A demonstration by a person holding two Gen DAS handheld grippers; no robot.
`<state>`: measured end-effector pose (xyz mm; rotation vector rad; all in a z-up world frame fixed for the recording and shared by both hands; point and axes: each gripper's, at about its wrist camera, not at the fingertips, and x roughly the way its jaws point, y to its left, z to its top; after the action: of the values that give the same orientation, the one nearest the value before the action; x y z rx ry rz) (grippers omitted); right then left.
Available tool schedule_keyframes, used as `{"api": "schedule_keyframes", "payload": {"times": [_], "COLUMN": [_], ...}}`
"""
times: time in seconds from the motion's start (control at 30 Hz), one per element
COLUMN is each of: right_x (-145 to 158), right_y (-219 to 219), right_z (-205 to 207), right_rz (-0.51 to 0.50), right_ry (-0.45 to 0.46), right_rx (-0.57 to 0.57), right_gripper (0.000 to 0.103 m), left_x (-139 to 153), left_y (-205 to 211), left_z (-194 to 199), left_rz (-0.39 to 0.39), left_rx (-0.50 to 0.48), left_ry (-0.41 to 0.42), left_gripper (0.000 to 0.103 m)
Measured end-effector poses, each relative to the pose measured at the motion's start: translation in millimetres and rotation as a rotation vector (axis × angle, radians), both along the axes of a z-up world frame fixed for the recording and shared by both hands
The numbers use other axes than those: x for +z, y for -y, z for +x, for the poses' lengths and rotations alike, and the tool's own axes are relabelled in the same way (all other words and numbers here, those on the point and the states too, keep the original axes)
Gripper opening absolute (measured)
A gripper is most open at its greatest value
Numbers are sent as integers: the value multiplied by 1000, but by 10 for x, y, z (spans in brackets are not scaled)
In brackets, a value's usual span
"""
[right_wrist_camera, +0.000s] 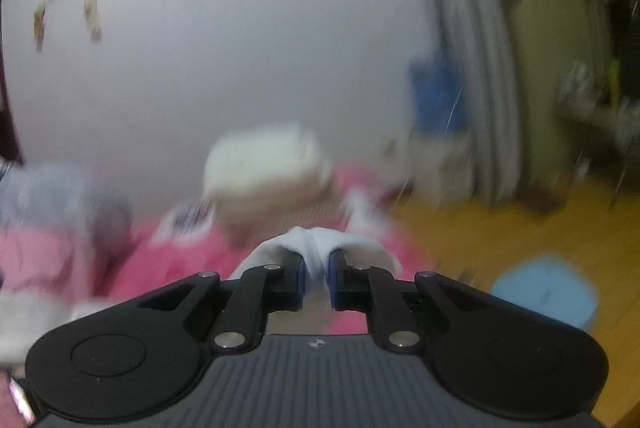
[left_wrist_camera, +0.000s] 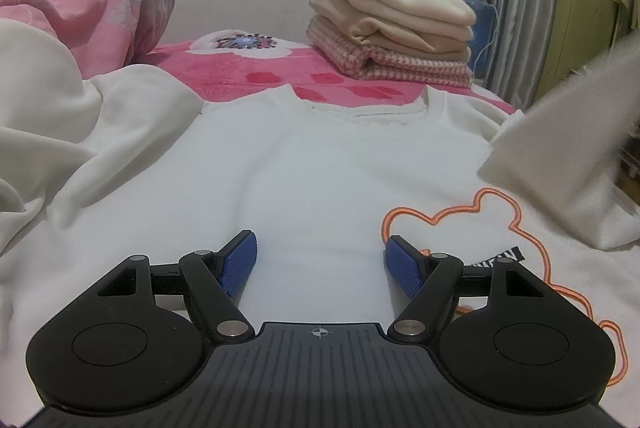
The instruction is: Fold clothes
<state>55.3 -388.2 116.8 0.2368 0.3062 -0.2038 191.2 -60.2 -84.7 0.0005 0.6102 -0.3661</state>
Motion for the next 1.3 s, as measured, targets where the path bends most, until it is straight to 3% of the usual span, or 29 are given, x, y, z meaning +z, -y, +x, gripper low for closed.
{"api": "schedule_keyframes", "payload": {"times": [0.17, 0.3, 0.4, 0.6, 0.77, 0.87, 1.03, 1.13, 1.2, 1.3], "right_x": [480, 823, 1003, 1065, 774, 413, -378, -773, -903, -808], "right_y": [197, 253, 107, -376, -697, -908, -1204, -1329, -1371, -1286], "right_z": [-137, -48, 19, -37, -75, -136, -377, -619, -782, -864], "right_rz": [-142, -192, -202, -177, 64, 226, 455, 532, 556, 575], "right_ry": [138, 190, 169, 9, -233, -381, -636, -776, -811, -757], "right_rx": [-111, -97, -9, 209, 434, 526, 578, 572, 568, 567], "right_gripper": [12, 12, 12, 12, 12, 12, 16, 26, 28, 28], "left_x": [1, 4, 4, -1, 1, 25, 124, 229, 315, 485], "left_y": [1, 1, 4, 2, 8, 21, 21, -33, -72, -114], "left_z": [4, 7, 5, -3, -1, 0, 13, -11, -55, -142], "left_rz": [3, 4, 4, 2, 7, 17, 34, 11, -1, 2], "left_rx": [0, 0, 1, 0, 0, 1, 13, 26, 23, -19], "left_ry": [0, 0, 0, 1, 0, -5, -34, -67, -77, -71], "left_gripper": [72, 72, 72, 72, 72, 72, 72, 72, 73, 72]}}
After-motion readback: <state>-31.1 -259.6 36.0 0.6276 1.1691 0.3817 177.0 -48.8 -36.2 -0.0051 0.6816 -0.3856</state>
